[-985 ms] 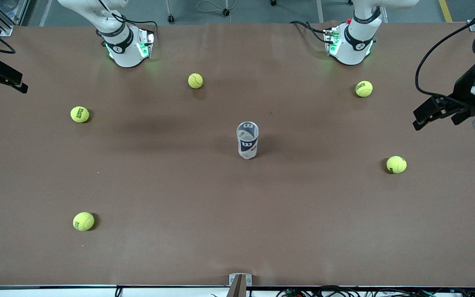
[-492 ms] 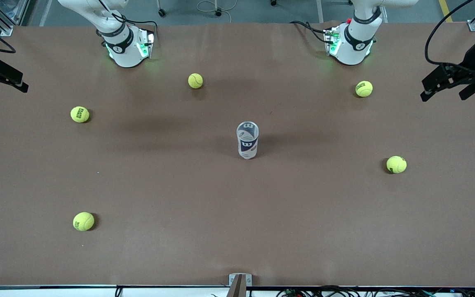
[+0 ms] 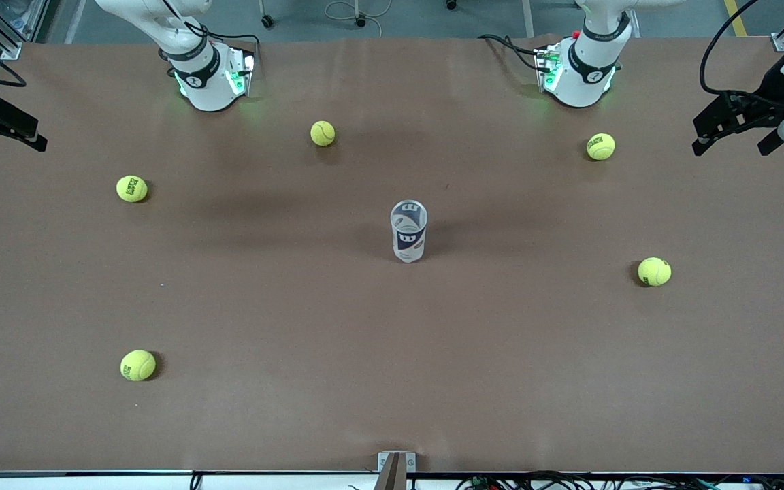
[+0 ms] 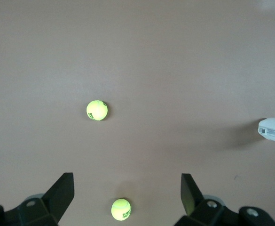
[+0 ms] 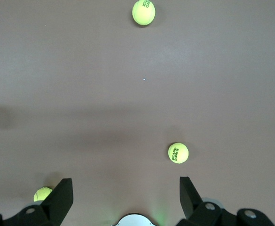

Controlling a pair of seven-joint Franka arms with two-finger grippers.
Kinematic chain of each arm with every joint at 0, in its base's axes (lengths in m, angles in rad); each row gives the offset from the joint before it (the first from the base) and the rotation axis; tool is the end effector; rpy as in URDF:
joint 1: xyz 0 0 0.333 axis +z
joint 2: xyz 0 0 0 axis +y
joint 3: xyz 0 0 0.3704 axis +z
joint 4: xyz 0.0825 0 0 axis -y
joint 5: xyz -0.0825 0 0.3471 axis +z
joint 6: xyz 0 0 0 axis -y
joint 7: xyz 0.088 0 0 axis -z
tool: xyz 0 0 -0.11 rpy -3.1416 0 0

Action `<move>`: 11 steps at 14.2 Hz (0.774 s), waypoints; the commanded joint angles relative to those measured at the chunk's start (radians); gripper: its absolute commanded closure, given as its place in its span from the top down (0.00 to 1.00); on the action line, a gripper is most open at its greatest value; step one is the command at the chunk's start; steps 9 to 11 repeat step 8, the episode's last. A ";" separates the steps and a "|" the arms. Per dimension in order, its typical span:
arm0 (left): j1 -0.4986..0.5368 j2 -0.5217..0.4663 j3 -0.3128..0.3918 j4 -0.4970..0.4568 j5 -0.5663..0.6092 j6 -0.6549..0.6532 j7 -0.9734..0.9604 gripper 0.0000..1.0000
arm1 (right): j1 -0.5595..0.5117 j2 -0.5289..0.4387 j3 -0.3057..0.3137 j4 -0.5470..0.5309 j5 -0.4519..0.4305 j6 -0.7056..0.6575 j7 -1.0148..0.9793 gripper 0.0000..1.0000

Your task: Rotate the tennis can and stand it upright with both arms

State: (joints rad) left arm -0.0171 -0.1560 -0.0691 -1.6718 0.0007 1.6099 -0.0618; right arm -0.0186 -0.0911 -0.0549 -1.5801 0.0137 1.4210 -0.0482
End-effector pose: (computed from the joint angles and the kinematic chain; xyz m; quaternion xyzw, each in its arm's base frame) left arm 0.4620 -0.0435 0.7117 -0.9988 0.0120 -0.0471 0.0022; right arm 0.4668 -0.0344 0.7042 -0.9993 0.0117 0.0334 0.0113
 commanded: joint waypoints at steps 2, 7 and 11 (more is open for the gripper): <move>0.014 0.019 -0.003 0.009 0.010 0.012 0.028 1.00 | -0.009 -0.030 0.007 -0.024 -0.006 0.001 -0.013 1.00; 0.006 0.113 -0.003 0.104 0.021 0.024 0.028 1.00 | -0.006 -0.029 0.010 -0.023 -0.009 0.002 -0.013 1.00; -0.001 0.113 -0.003 0.115 0.024 0.024 0.014 1.00 | -0.006 -0.029 0.010 -0.023 -0.009 0.004 -0.015 1.00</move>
